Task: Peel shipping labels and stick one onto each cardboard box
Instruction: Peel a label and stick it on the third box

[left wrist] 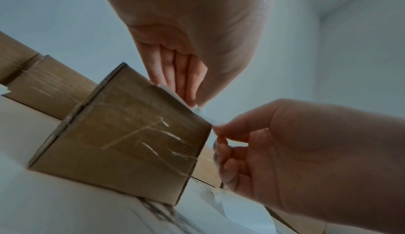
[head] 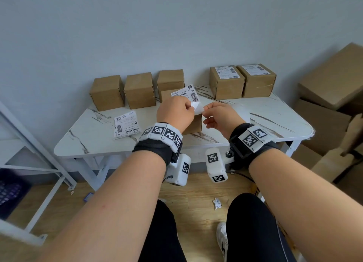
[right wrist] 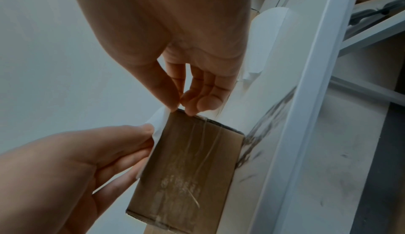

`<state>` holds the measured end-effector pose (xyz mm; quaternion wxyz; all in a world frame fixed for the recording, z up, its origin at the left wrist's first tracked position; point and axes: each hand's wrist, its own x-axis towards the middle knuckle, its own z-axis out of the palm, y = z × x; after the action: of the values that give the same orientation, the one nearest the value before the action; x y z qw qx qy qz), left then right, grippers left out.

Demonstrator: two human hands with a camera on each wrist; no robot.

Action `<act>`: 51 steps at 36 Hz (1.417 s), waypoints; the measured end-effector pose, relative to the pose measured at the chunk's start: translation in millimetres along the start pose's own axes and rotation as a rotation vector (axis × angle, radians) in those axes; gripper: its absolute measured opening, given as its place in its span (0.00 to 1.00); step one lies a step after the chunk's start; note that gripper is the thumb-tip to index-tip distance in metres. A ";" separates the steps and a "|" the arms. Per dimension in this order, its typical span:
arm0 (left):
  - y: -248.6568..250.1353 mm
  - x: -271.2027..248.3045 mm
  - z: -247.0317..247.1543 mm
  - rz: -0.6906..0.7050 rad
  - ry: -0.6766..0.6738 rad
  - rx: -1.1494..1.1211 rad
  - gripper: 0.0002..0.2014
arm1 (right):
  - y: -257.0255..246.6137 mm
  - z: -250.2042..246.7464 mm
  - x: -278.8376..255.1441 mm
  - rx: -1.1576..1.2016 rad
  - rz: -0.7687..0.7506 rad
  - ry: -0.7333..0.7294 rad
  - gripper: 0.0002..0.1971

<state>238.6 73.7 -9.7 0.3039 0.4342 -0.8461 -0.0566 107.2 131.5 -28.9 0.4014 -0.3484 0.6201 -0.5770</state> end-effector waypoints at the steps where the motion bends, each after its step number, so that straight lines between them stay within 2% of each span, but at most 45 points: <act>1: 0.1 -0.1 0.0 -0.010 0.005 -0.004 0.10 | 0.5 0.0 0.2 -0.004 0.003 0.004 0.12; 12: 0.2 -1.0 -0.9 -0.061 0.020 -0.051 0.10 | -20.6 13.2 -0.8 -0.009 0.167 0.093 0.13; 17: 0.6 -0.6 -1.6 -0.069 0.010 -0.070 0.09 | -13.2 9.7 0.5 -0.103 0.004 0.108 0.09; 21: 0.2 -0.8 -1.0 -0.072 0.034 -0.122 0.09 | -15.8 10.1 2.2 -0.180 -0.007 0.121 0.05; 30: 7.1 -3.6 -1.8 -0.016 0.269 -0.222 0.06 | -19.5 3.2 0.6 -0.102 -0.049 0.172 0.04; 33: 11.7 0.9 -4.3 -0.045 0.315 -0.246 0.06 | -19.8 -3.2 2.9 -0.066 -0.034 0.217 0.07; 39: 18.9 9.4 -1.2 -0.100 0.309 -0.277 0.08 | -20.2 -17.5 6.9 -0.033 -0.012 0.290 0.10; 44: 25.5 14.5 4.0 -0.134 0.302 -0.291 0.08 | -18.1 -31.7 11.4 -0.022 0.039 0.348 0.10; 48: 29.6 18.9 6.1 -0.168 0.312 -0.298 0.08 | -13.4 -45.4 16.1 -0.033 0.128 0.414 0.05; 51: 31.3 21.7 7.9 -0.175 0.309 -0.304 0.09 | -7.9 -55.8 19.6 -0.054 0.160 0.442 0.07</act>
<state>202.7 75.0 5.2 0.4857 0.4586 -0.7304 -0.1424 48.3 137.5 -22.2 0.2909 -0.1742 0.7337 -0.5888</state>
